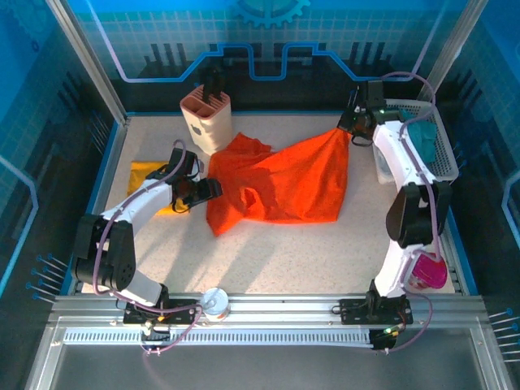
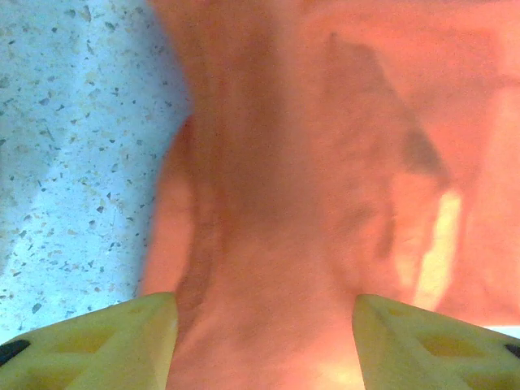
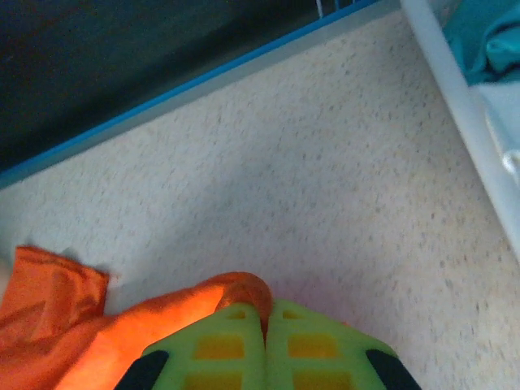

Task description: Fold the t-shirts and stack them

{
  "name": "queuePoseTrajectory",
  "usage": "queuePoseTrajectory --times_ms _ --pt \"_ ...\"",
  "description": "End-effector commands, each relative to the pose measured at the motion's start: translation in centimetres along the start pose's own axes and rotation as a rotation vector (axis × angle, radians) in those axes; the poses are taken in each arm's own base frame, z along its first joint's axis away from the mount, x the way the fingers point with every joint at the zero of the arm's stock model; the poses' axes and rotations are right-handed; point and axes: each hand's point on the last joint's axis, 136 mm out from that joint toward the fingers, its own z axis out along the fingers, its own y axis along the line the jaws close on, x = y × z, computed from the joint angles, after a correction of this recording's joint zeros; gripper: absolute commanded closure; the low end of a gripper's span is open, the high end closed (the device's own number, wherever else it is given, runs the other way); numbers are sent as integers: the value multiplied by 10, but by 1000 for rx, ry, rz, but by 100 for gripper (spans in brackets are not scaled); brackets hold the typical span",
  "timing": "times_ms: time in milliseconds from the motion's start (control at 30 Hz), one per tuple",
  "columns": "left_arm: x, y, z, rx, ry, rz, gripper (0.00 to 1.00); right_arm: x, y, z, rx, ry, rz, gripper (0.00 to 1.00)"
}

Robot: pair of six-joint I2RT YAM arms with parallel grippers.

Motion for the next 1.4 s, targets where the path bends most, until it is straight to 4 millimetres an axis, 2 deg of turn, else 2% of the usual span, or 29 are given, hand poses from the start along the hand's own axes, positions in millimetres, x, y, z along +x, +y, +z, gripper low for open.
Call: queuePoseTrajectory --times_ms 0,133,200,233,367,500,633,767,867,967,1100,1233,1367 --pt "9 4 -4 -13 7 -12 40 -4 -9 29 42 47 18 92" --pt "14 4 -2 0 22 -29 40 10 -13 69 59 146 14 84" --pt "18 4 -2 10 32 -43 40 15 -15 80 53 183 20 70" --pt "21 3 -1 21 40 -49 40 20 -15 83 46 201 21 55" --pt "41 -2 4 43 81 -64 40 32 -5 77 -7 204 -11 12" --pt "63 -5 11 41 124 -66 40 51 5 52 -60 202 -43 0" --pt "82 -11 18 68 150 -89 40 89 2 25 -85 230 -54 0" --pt "90 -19 21 102 149 -122 42 135 -21 1 -57 268 -20 0" --pt "91 -27 25 136 146 -145 43 172 -50 -10 5 329 44 9" --pt "89 -32 28 156 134 -162 46 204 -62 -19 -10 354 90 18" --pt "86 -36 32 174 125 -177 50 232 -78 -22 8 364 112 27" --pt "86 -35 38 171 125 -193 54 256 -81 -11 44 432 93 30" --pt "85 -32 41 167 112 -199 61 259 -84 4 65 428 100 32"
